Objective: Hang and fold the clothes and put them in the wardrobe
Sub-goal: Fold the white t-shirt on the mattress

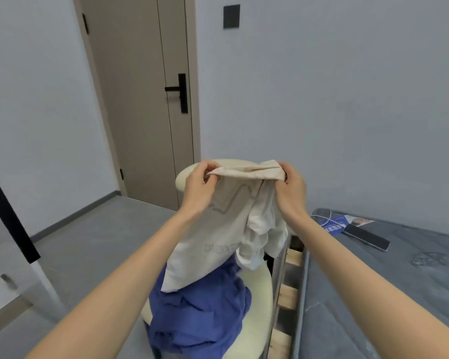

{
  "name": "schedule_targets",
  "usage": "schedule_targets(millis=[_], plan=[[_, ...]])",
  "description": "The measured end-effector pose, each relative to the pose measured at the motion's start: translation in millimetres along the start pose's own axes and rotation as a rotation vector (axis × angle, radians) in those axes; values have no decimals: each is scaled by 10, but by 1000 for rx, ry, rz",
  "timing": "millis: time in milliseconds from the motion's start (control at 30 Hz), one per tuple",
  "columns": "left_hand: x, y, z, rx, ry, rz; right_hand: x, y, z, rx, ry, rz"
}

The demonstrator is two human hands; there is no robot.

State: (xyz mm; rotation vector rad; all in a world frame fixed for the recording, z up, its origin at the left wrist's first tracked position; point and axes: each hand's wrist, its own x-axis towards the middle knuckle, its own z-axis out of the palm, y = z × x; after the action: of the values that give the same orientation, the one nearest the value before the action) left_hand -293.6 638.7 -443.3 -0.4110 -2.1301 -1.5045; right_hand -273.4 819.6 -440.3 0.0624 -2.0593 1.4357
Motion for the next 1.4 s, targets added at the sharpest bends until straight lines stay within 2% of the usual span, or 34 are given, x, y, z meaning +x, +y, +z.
schedule_targets(millis=[233, 367, 500, 700, 900, 1033, 1100, 1167, 1267, 1333, 1400], plan=[[221, 1299, 489, -213, -15, 206, 86, -927, -1210, -27, 257, -230], [4, 2043, 979, -372, -89, 278, -41, -1266, -2041, -111, 420, -251], [-400, 2434, 1491, -423, -245, 286, -313, -1246, -2745, -229, 527, -171], [-1383, 2156, 2323, -388, -530, 158, -1136, -418, -3439, -403, 535, 161], [-2372, 1472, 2883, -246, -877, 102, -2114, 595, -3828, -679, 407, 712], [-2754, 1037, 2955, -202, -961, -47, -2479, 973, -3945, -770, 255, 913], [-2834, 807, 2967, -147, -971, -95, -2512, 1093, -3902, -821, 176, 896], [-2900, 570, 2966, -59, -988, -168, -2492, 1195, -3820, -898, 75, 795], [-3005, 240, 2963, 101, -1015, -298, -2462, 1410, -3631, -964, -240, 620], [-3091, 89, 2941, 188, -1082, -380, -2483, 1583, -3471, -1002, -460, 588], [-3174, -16, 2923, 209, -1147, -454, -2536, 1773, -3327, -1002, -572, 612]])
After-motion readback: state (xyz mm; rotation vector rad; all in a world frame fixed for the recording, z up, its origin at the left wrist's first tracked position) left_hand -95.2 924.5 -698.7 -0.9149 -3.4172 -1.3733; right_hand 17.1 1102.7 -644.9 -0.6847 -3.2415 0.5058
